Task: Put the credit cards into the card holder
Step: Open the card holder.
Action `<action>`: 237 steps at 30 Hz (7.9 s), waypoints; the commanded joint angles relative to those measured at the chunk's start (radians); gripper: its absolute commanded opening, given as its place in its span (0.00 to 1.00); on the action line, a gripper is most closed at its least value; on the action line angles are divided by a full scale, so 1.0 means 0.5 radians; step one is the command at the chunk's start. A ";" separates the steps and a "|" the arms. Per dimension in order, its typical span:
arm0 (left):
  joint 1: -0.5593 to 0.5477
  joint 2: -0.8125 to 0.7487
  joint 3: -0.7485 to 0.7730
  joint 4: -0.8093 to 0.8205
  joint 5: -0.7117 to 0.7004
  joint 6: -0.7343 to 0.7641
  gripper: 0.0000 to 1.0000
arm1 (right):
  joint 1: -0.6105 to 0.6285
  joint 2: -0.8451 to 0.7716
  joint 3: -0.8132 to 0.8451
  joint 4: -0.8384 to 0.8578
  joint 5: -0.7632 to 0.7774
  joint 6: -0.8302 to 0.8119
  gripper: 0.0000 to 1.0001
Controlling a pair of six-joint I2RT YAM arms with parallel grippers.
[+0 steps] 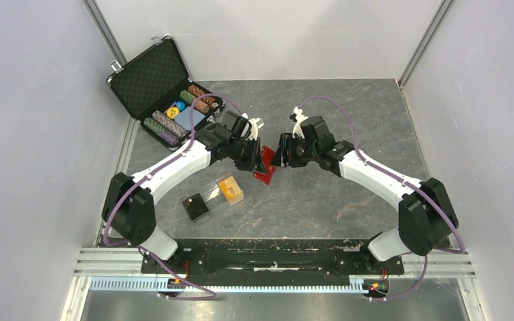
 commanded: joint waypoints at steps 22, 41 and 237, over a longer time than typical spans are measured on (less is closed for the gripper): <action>0.011 0.029 0.087 -0.014 -0.119 0.046 0.02 | 0.019 -0.063 -0.017 -0.040 -0.021 -0.059 0.51; 0.008 0.047 0.090 -0.016 -0.069 0.040 0.02 | 0.089 0.282 0.265 -0.118 0.032 0.032 0.57; 0.161 -0.350 -0.136 0.624 0.933 1.044 0.02 | -0.406 0.039 0.446 -0.140 -1.710 -1.041 0.78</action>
